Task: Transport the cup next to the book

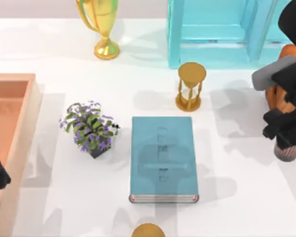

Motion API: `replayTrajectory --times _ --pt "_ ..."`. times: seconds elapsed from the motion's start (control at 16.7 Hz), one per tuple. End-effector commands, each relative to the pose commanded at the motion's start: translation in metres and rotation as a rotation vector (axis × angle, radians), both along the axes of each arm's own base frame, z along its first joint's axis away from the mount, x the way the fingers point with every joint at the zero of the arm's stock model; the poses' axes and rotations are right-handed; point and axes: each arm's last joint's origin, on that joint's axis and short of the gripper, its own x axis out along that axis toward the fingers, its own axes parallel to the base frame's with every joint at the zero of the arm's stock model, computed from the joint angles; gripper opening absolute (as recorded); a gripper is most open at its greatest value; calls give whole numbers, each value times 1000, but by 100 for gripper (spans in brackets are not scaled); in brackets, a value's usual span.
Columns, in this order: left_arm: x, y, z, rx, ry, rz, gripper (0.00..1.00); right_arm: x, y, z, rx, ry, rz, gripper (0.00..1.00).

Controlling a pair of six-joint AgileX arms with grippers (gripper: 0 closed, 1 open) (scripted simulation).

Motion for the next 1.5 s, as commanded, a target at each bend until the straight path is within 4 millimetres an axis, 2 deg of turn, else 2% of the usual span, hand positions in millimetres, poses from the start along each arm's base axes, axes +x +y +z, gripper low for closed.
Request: replayTrajectory --times 0.36,0.6,0.78,1.14,1.26,1.5 --pt "0 0 0 0 0 0 100 15 49 9 19 -28 -364 0" --pt "0 0 0 0 0 0 100 18 71 13 39 -41 -521 0" --pt "0 0 0 0 0 0 100 18 76 14 48 -47 -567 0" --pt "0 0 0 0 0 0 100 18 75 14 49 -46 -573 0" --pt "0 0 0 0 0 0 100 19 76 3 46 -44 -570 0" --pt "0 0 0 0 0 0 100 21 79 -36 54 -51 -566 0"
